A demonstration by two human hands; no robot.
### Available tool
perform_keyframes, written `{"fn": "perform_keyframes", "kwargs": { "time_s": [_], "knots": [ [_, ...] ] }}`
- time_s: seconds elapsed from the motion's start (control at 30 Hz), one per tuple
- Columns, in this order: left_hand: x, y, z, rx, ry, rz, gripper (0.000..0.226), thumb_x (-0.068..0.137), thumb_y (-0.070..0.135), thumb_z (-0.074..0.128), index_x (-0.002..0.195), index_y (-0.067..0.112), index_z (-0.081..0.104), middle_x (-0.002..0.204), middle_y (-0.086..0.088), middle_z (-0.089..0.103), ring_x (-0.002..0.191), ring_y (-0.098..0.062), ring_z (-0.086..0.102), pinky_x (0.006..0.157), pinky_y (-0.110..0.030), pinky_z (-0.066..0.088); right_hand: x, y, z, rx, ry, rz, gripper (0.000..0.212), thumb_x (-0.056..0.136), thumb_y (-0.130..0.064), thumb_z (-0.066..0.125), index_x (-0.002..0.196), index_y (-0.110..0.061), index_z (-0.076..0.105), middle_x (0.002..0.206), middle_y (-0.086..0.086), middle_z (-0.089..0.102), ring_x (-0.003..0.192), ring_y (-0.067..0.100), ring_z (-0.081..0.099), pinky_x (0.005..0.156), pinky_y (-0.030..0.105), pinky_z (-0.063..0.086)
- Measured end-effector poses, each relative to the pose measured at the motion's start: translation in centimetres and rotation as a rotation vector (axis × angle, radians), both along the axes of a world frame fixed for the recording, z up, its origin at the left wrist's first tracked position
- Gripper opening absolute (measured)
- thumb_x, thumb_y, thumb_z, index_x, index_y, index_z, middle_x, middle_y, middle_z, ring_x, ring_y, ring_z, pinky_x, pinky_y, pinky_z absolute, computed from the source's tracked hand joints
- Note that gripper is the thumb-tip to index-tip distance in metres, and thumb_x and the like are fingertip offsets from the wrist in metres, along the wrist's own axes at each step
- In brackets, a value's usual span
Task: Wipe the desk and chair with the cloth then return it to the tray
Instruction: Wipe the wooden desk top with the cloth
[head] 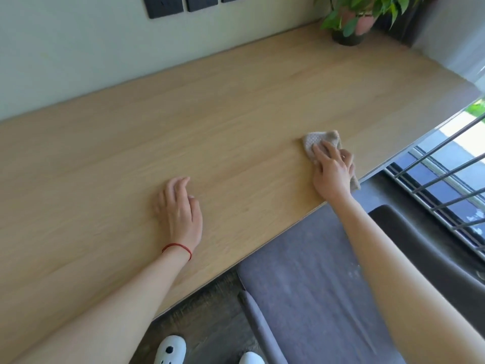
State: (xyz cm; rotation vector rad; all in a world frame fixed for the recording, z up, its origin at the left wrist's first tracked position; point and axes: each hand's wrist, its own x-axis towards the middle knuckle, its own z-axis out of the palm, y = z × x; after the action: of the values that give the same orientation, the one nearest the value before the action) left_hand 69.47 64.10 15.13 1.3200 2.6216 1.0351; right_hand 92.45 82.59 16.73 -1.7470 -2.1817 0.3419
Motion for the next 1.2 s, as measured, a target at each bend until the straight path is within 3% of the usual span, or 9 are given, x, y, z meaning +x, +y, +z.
{"fn": "perform_keyframes", "kwargs": {
  "time_s": [0.17,0.3,0.4,0.47,0.6,0.67,1.0,1.1,1.2],
  "knots": [
    [0.0,-0.4,-0.1,-0.067,0.117,-0.057,0.046,0.075,-0.009,0.051,0.116,0.009,0.062,0.123,-0.015,0.059,0.107,-0.039,0.052,0.095,-0.052,0.035,-8.5,-8.5,0.1,0.014,-0.028,0.351,0.063,0.086,0.002,0.042,0.139,-0.031,0.043,0.158,0.001,0.025,0.129,0.037,0.029,0.099,0.047,0.035],
    [0.0,-0.6,0.6,-0.066,0.034,-0.054,0.05,0.073,-0.019,0.05,0.114,0.005,0.065,0.128,-0.018,0.058,0.114,-0.042,0.05,0.101,-0.056,0.032,-9.2,-17.6,0.6,0.013,0.121,0.568,0.039,0.084,-0.012,0.059,0.121,-0.024,0.065,0.136,0.001,0.059,0.119,0.037,0.053,0.088,0.04,0.046],
    [-0.1,-0.7,0.8,-0.068,0.047,-0.102,0.052,0.074,-0.022,0.048,0.115,0.005,0.065,0.129,-0.021,0.057,0.119,-0.044,0.048,0.102,-0.06,0.03,-4.8,-17.6,0.5,0.049,0.088,0.731,0.047,0.08,-0.01,0.062,0.124,-0.026,0.062,0.138,-0.003,0.057,0.117,0.034,0.055,0.086,0.041,0.05],
    [0.0,-0.8,0.7,-0.1,0.083,-0.112,0.051,0.075,-0.021,0.047,0.115,0.005,0.065,0.129,-0.021,0.058,0.123,-0.042,0.046,0.104,-0.061,0.027,-1.7,-14.3,-0.1,0.068,0.023,0.627,0.052,0.081,-0.005,0.059,0.129,-0.026,0.058,0.144,-0.003,0.051,0.122,0.035,0.05,0.093,0.046,0.047],
    [0.0,-0.8,0.7,-0.131,0.097,-0.097,0.05,0.076,-0.018,0.047,0.116,0.006,0.065,0.131,-0.018,0.057,0.127,-0.038,0.043,0.108,-0.058,0.024,1.7,-6.1,0.4,-0.035,0.011,0.056,0.05,0.092,-0.002,0.047,0.135,-0.027,0.051,0.153,-0.005,0.037,0.136,0.034,0.028,0.109,0.046,0.028],
    [-0.1,-0.8,0.7,-0.125,0.095,-0.103,0.049,0.076,-0.016,0.047,0.116,0.006,0.065,0.131,-0.018,0.057,0.127,-0.038,0.043,0.108,-0.058,0.024,0.4,-6.1,0.5,-0.038,0.022,-0.039,0.05,0.092,-0.001,0.045,0.134,-0.028,0.052,0.152,-0.004,0.038,0.137,0.035,0.025,0.11,0.048,0.025],
    [0.1,-0.4,1.1,-0.236,0.151,-0.078,0.04,0.084,-0.002,0.048,0.119,0.011,0.062,0.133,-0.015,0.054,0.129,-0.036,0.034,0.111,-0.057,0.016,-8.4,-18.9,1.2,0.053,-0.046,0.354,0.042,0.089,-0.002,0.047,0.127,-0.017,0.056,0.136,0.007,0.051,0.115,0.038,0.045,0.085,0.046,0.042],
    [1.3,-0.5,2.4,-0.259,0.138,-0.117,0.04,0.08,0.001,0.05,0.117,0.012,0.063,0.126,-0.015,0.059,0.123,-0.039,0.038,0.107,-0.051,0.025,-6.5,-17.7,3.3,-0.148,0.255,0.296,0.039,0.093,-0.005,0.045,0.129,-0.015,0.057,0.12,0.015,0.065,0.099,0.037,0.061,0.08,0.041,0.053],
    [4.5,-3.0,3.6,-0.115,0.109,-0.242,0.038,0.076,-0.002,0.049,0.107,0.01,0.066,0.112,-0.017,0.062,0.107,-0.037,0.045,0.092,-0.043,0.037,-2.3,-18.6,5.4,-0.422,0.873,-0.022,0.022,0.093,-0.022,0.05,0.106,-0.029,0.066,0.1,0.013,0.072,0.058,0.017,0.068,0.038,0.023,0.048]
  ]
}}
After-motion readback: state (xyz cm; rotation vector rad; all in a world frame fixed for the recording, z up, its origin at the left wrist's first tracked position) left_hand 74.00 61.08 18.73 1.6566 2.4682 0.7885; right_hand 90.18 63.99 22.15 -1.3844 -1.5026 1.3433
